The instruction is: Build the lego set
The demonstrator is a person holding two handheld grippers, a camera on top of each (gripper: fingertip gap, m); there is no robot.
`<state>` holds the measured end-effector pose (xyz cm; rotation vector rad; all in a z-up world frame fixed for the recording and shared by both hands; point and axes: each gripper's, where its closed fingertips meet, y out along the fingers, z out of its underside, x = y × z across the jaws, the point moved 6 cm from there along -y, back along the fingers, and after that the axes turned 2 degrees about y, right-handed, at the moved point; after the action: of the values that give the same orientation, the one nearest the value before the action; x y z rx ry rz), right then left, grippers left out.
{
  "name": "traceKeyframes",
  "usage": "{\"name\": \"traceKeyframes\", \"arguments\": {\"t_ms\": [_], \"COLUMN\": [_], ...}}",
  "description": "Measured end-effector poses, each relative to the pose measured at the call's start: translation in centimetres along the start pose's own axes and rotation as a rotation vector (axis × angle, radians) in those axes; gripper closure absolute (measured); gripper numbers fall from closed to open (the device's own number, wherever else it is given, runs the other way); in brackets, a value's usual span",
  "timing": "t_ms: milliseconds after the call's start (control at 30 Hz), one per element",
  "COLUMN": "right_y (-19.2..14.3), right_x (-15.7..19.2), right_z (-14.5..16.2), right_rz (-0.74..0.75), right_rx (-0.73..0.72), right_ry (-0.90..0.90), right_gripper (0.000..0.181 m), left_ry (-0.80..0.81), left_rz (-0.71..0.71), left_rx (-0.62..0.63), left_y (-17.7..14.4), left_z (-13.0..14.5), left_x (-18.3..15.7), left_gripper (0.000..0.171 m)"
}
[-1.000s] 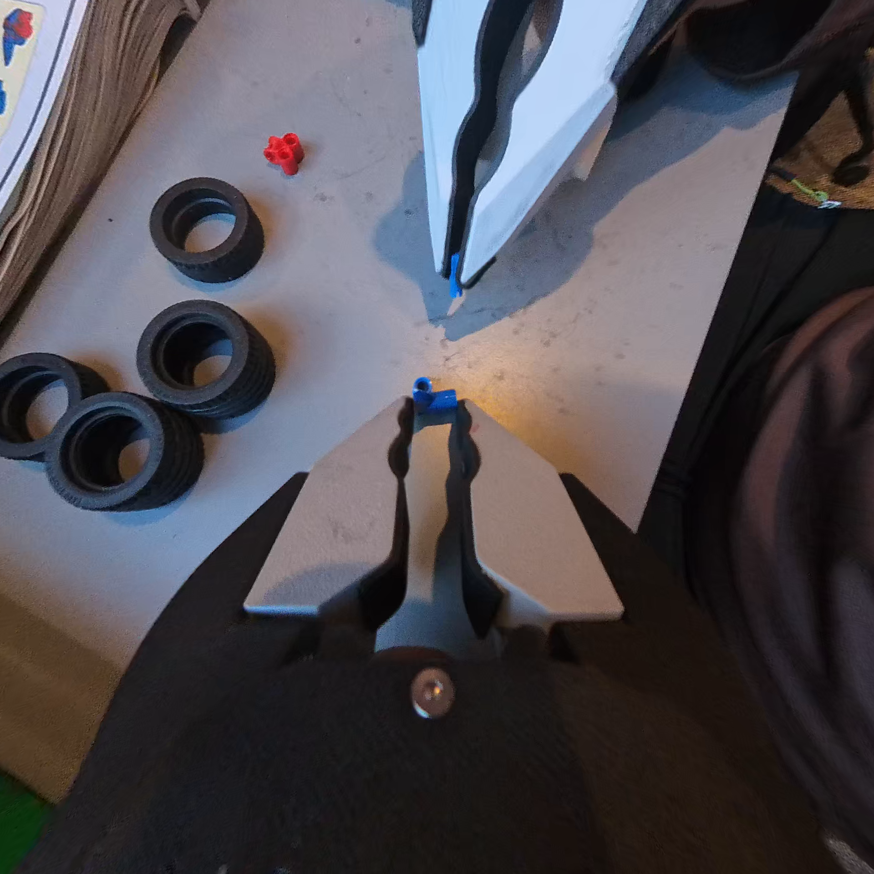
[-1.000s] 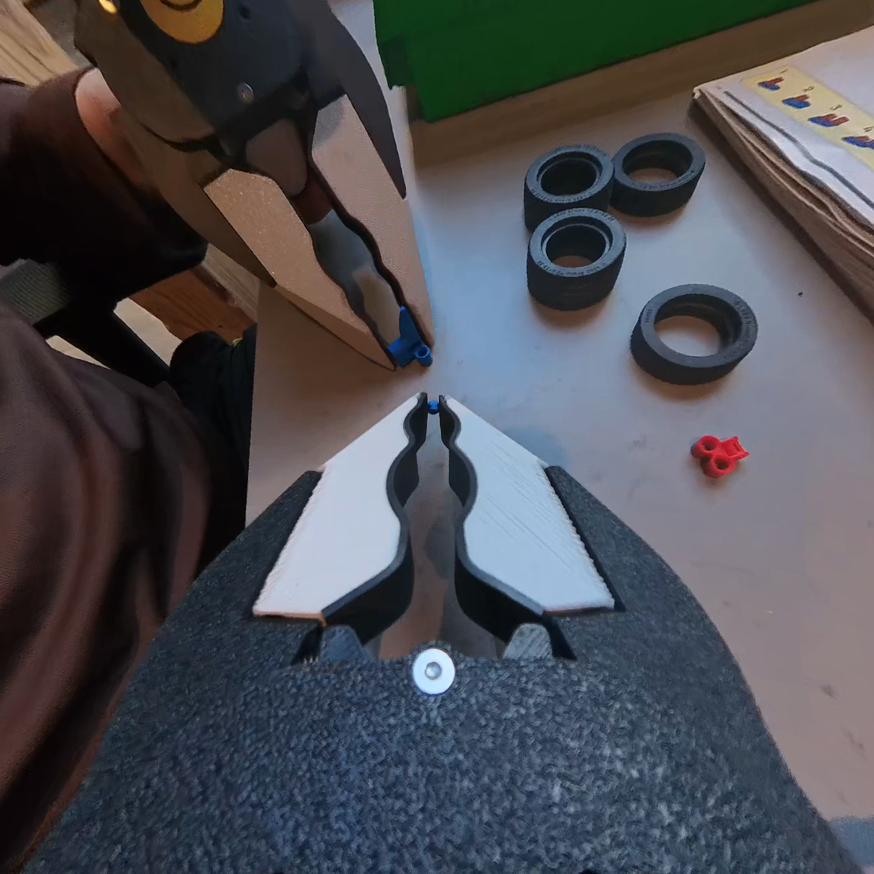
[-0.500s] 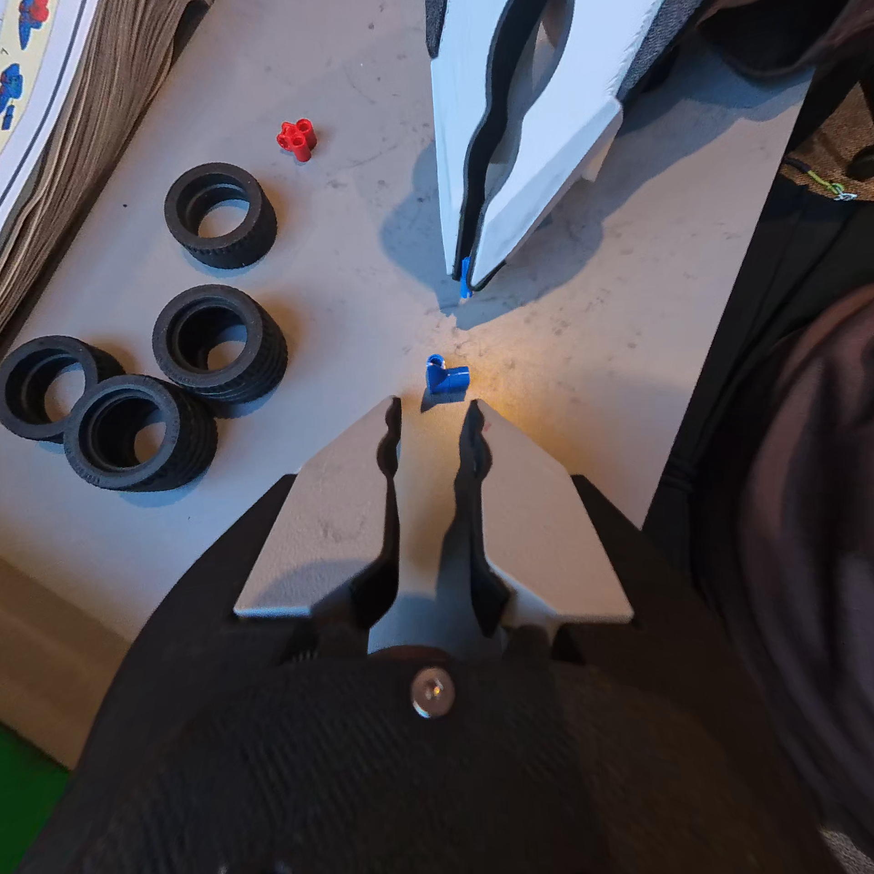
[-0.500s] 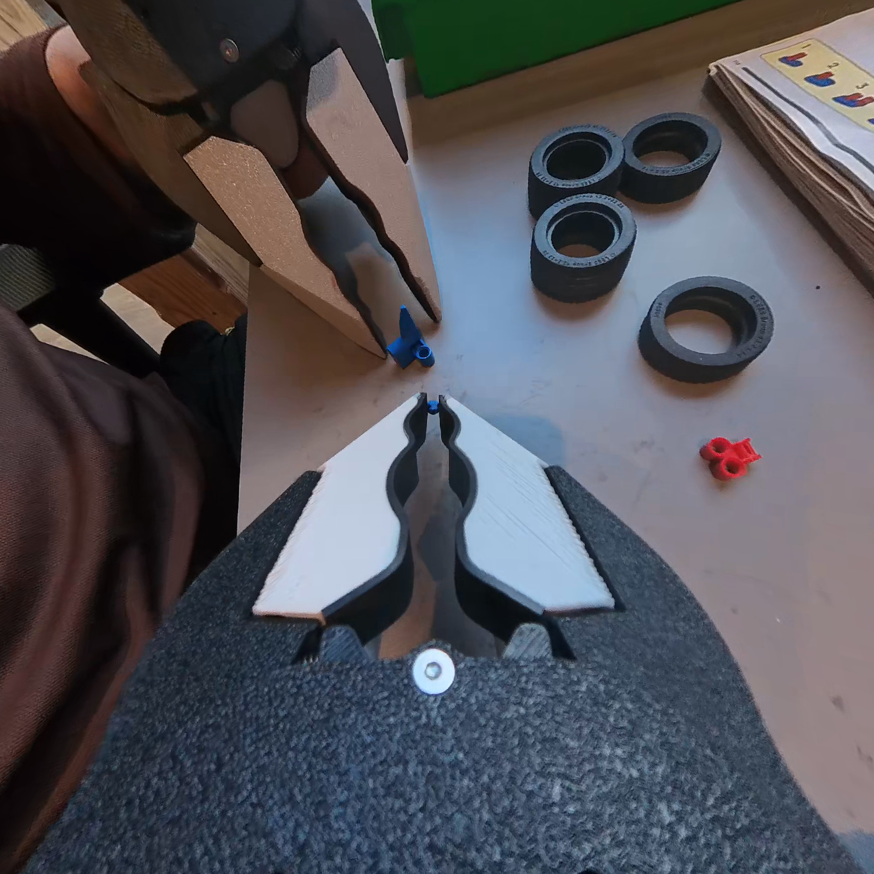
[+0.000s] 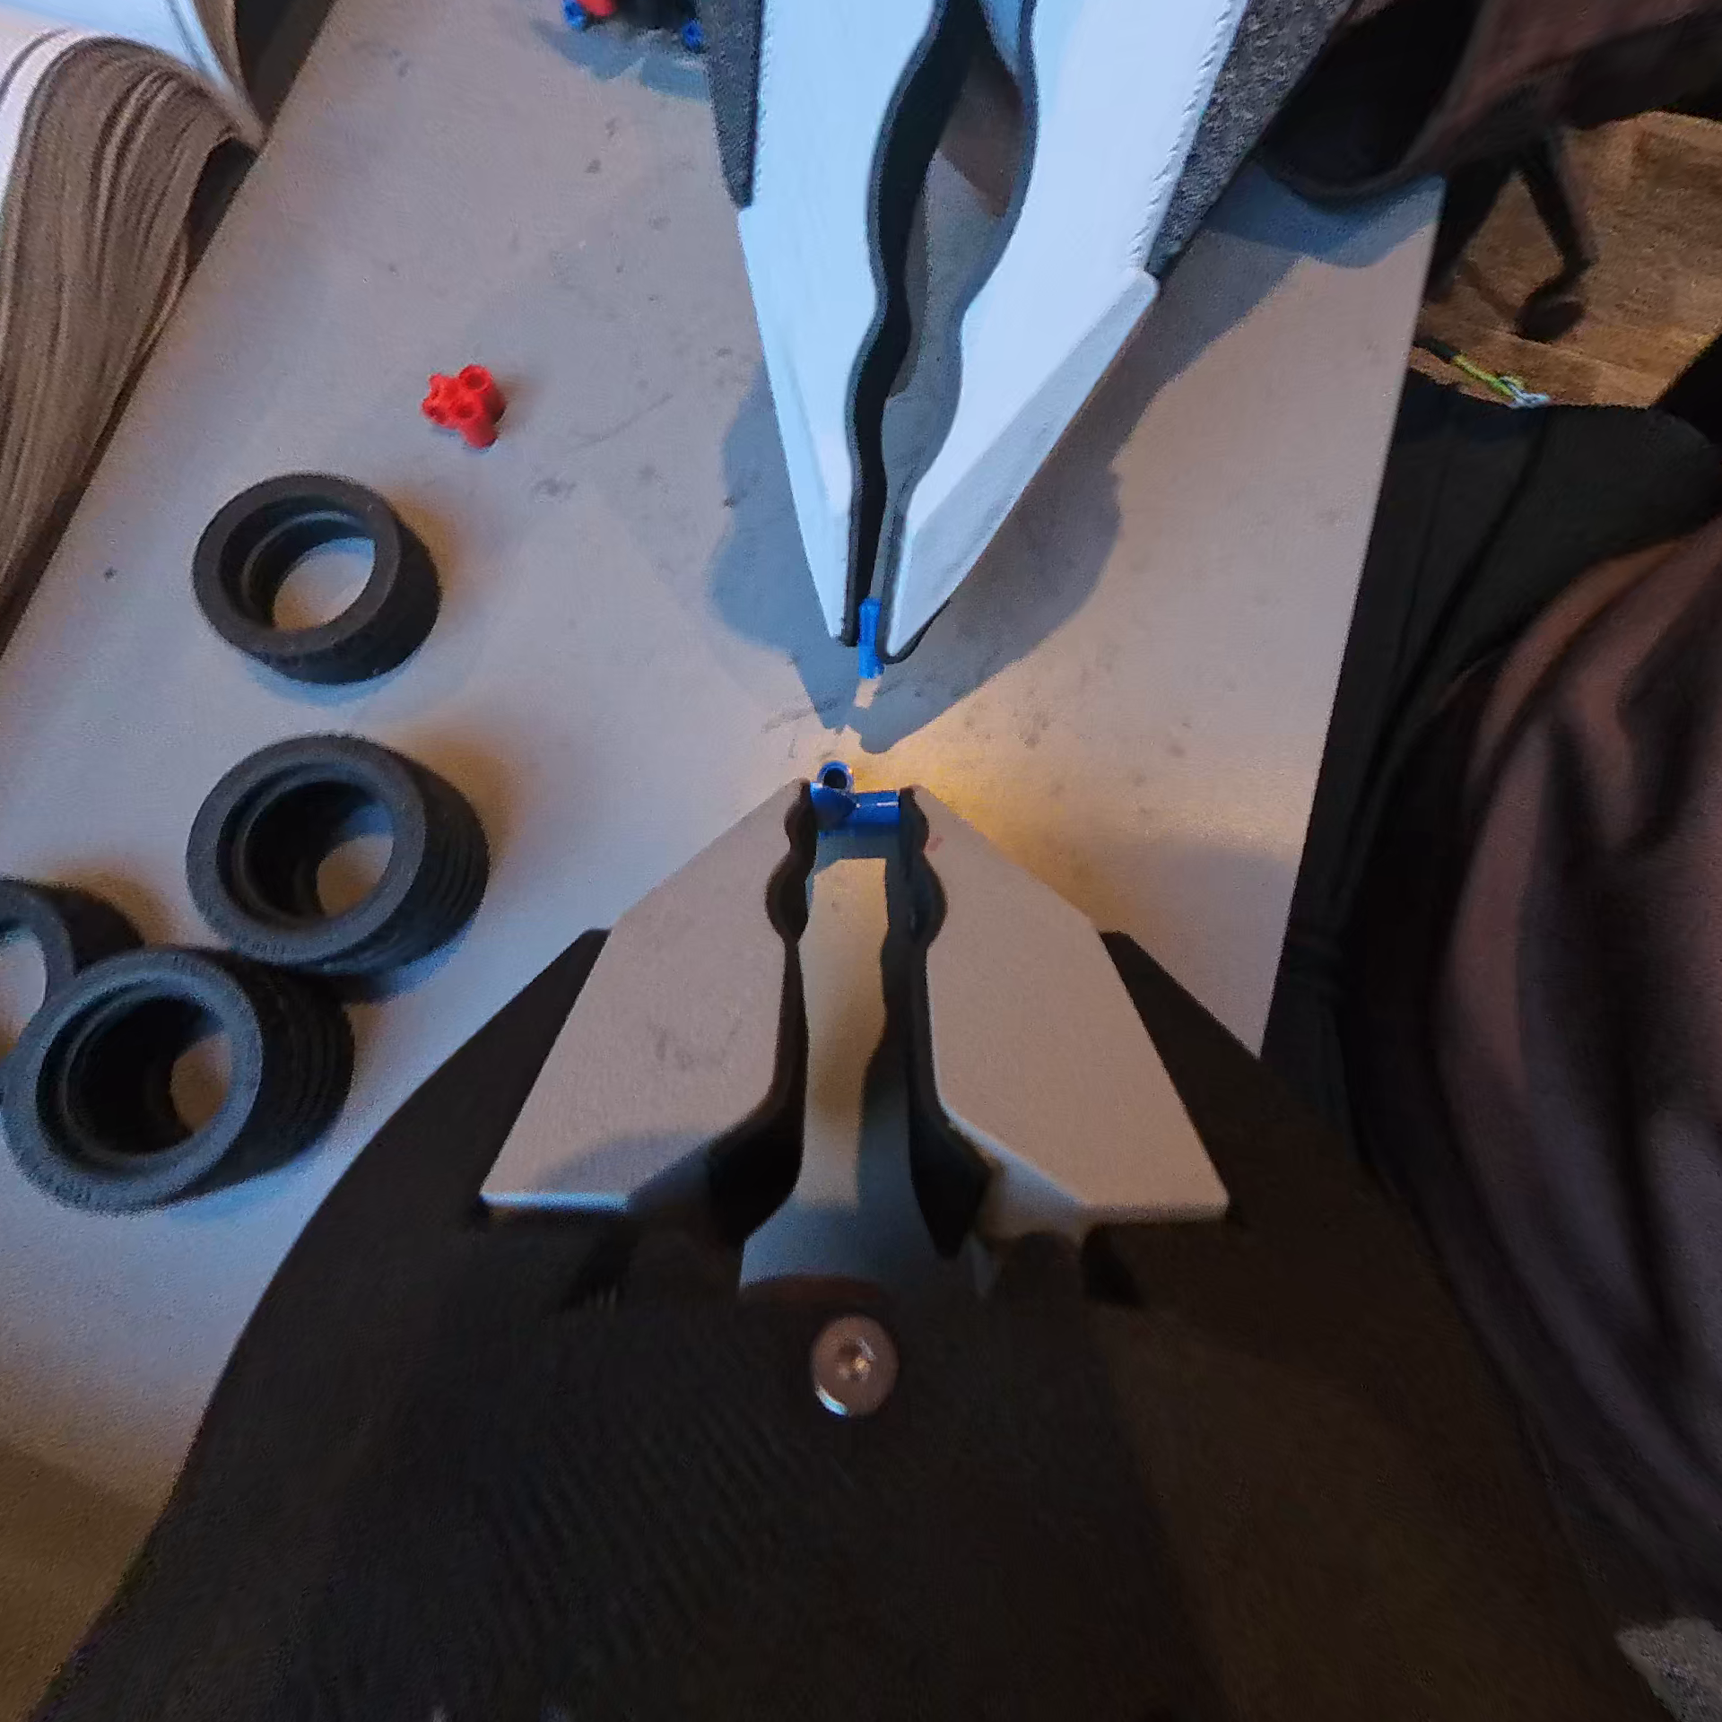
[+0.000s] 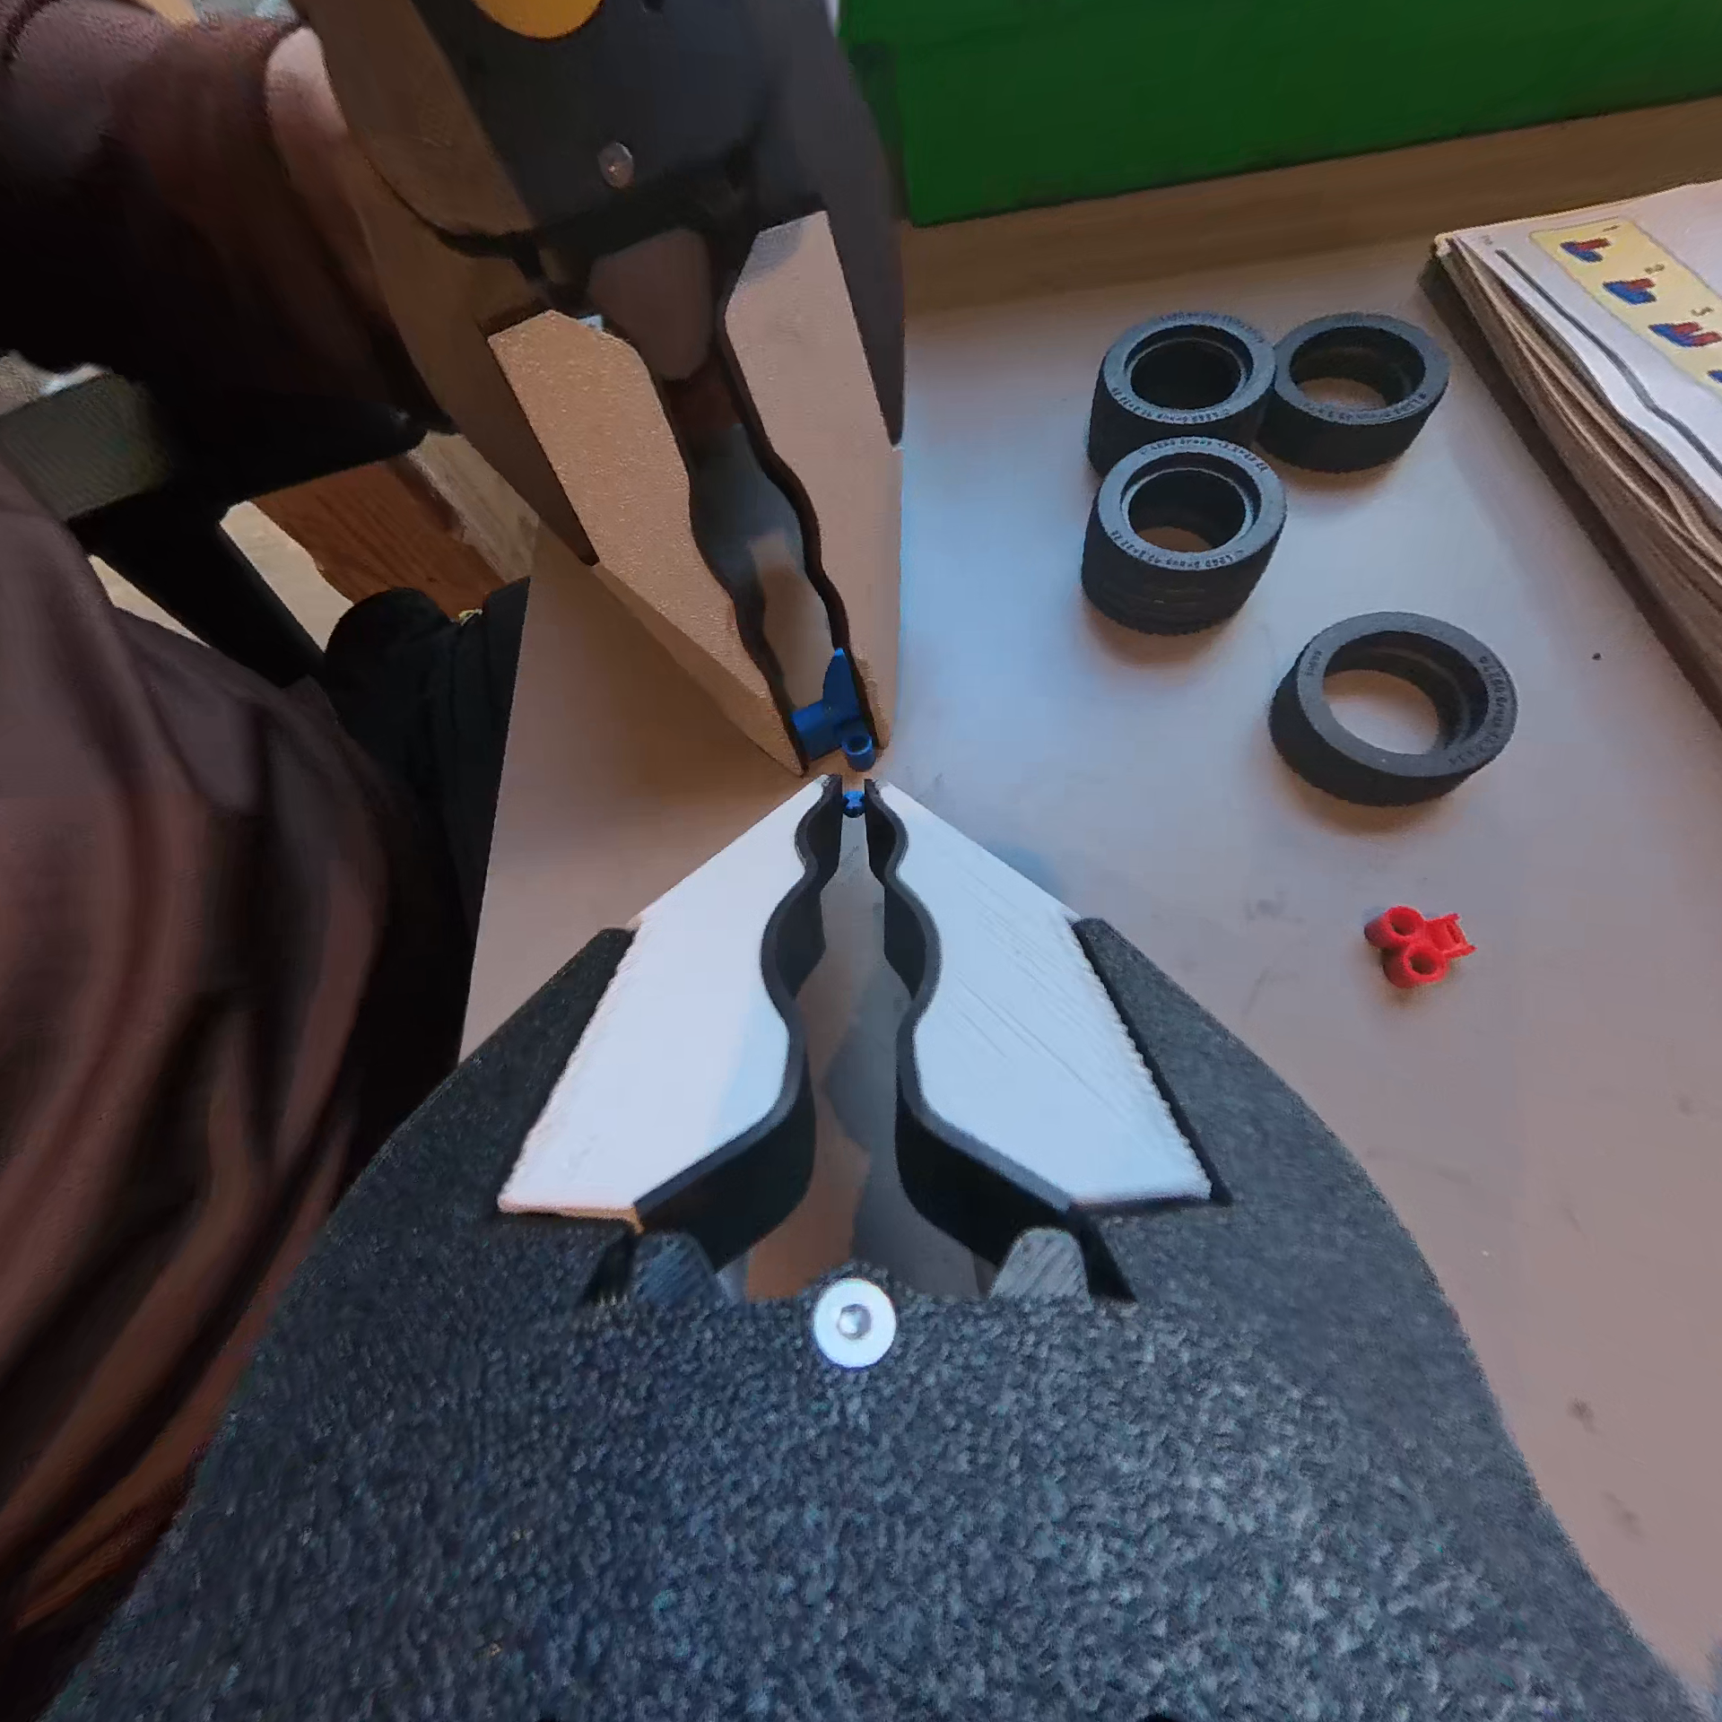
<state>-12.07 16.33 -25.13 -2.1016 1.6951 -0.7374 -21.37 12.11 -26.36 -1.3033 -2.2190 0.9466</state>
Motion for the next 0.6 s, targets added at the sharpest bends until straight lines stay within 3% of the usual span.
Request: {"name": "traceKeyframes", "arguments": {"t_ms": [233,367,600], "right_y": [-0.4,-0.8,-0.6], "right_x": [0.2,-0.6,-0.3], "right_z": [0.6,0.5,0.3], "right_rz": [-0.020,-0.057,-0.127], "right_rx": [0.028,-0.001,-0.015], "right_ry": [-0.021,0.095,0.181], "right_gripper": [0.177,0.177,0.177], "left_ry": [0.114,0.108,0.111], "left_rz": [0.106,0.084,0.079], "left_rx": [-0.030,-0.029,-0.031], "left_y": [1.2,1.1,0.8], "left_z": [-1.1,-0.9,-0.7], "left_x": [-0.7,-0.6,-0.7], "left_gripper": [0.157,0.150,0.157]}}
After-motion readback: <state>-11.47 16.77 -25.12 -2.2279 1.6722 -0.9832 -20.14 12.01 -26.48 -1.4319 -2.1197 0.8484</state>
